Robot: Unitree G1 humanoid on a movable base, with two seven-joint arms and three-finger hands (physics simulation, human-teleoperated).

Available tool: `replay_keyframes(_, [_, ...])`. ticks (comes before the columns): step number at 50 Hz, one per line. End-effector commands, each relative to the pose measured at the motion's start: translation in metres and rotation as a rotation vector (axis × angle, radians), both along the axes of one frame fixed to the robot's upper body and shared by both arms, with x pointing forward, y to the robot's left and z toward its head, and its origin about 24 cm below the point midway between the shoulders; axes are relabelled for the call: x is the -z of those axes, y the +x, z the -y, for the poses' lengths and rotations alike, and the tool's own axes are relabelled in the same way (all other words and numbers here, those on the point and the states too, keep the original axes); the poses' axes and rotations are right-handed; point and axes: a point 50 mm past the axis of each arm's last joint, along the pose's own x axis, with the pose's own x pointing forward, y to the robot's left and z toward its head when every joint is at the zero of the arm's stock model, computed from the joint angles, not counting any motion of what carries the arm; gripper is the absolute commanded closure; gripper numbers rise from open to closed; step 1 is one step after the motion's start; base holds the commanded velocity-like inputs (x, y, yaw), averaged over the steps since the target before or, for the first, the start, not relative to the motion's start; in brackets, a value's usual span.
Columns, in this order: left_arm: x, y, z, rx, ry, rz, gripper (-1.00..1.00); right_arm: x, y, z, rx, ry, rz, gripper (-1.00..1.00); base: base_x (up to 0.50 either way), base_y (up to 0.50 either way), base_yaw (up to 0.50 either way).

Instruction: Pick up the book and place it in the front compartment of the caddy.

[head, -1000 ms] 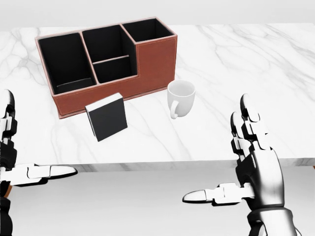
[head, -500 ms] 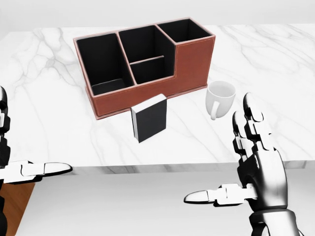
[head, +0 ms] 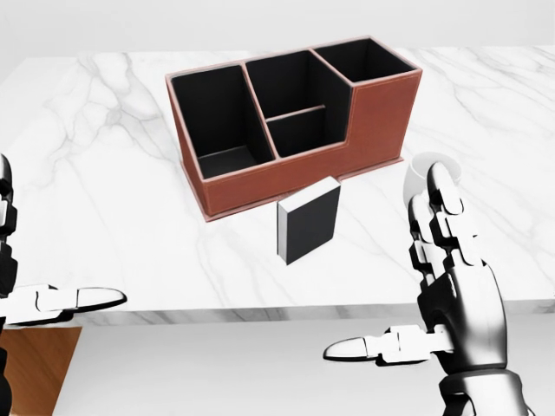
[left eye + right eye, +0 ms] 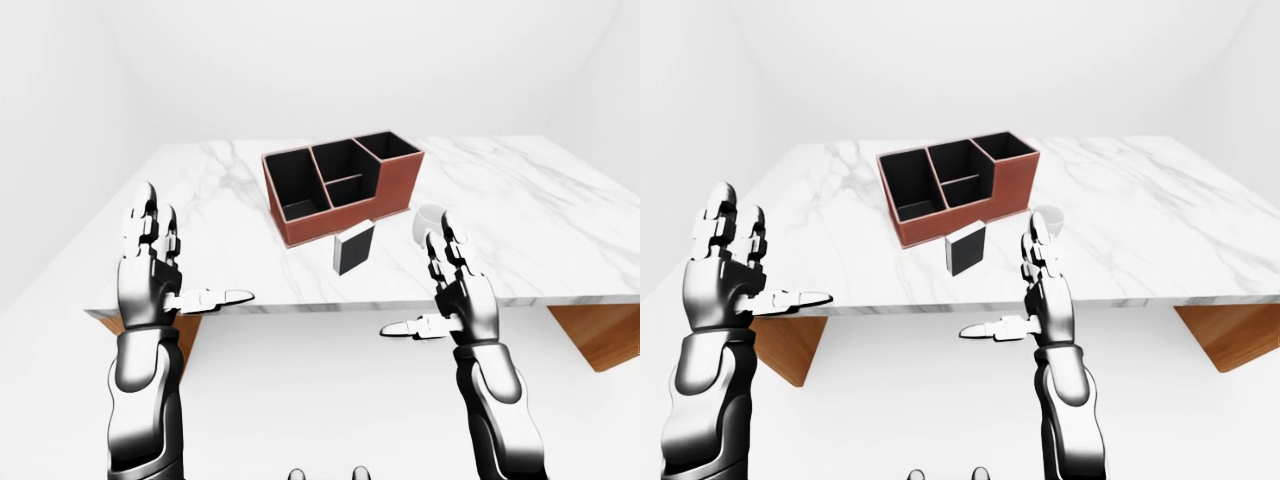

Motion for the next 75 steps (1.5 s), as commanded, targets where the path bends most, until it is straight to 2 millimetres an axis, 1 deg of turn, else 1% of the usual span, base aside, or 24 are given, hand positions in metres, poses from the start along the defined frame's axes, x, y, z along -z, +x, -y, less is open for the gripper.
replay_keyframes(1, [-0.0026,-0.0003,0.0001,0.003,-0.001,0.012,-1.0,-0.0025,-0.001,-0.0008,-0.01,0.001,0.011,-1.0,0.5,0.0,0.0])
replay_keyframes(21, [-0.003,-0.0002,-0.0008,0.001,-0.003,0.014,-1.0,0.0018,-0.0011,-0.0025,-0.015,-0.002,-0.008,-1.0,0.5,0.0,0.0])
replay_keyframes(25, [-0.0034,-0.0004,-0.0006,0.002,-0.002,0.016,-1.0,-0.0009,-0.002,-0.0026,-0.014,-0.001,0.004,-1.0,0.5,0.0,0.0])
replay_keyframes(41, [-0.0035,-0.0003,-0.0004,0.003,-0.002,0.016,-1.0,0.0004,-0.0016,-0.0029,-0.011,-0.006,-0.002,-1.0,0.5,0.0,0.0])
replay_keyframes(48, [-0.0031,0.0,-0.0003,0.003,-0.003,0.014,-1.0,0.0033,0.0004,-0.0027,-0.001,-0.017,-0.015,-1.0,0.49,0.0,0.0])
replay_keyframes(54, [-0.0027,0.0003,0.0,0.004,-0.002,0.012,-1.0,0.0016,-0.0001,-0.0027,-0.003,-0.012,-0.008,-1.0,0.03,0.0,0.0])
replay_keyframes(57, [-0.0016,0.0005,0.0005,0.006,-0.003,0.007,-1.0,-0.0017,-0.0035,-0.0027,-0.028,0.012,0.008,-1.0,0.09,0.0,0.0])
replay_keyframes(71, [-0.0016,0.0002,0.0007,0.008,-0.001,0.007,-1.0,-0.0044,-0.0035,-0.0015,-0.031,0.015,0.021,-1.0,0.5,0.0,0.0])
replay_keyframes(75, [-0.0036,-0.0003,-0.0001,0.005,0.0,0.016,-1.0,-0.0002,-0.0001,-0.0017,-0.008,-0.02,0.0,-1.0,0.43,0.0,0.0])
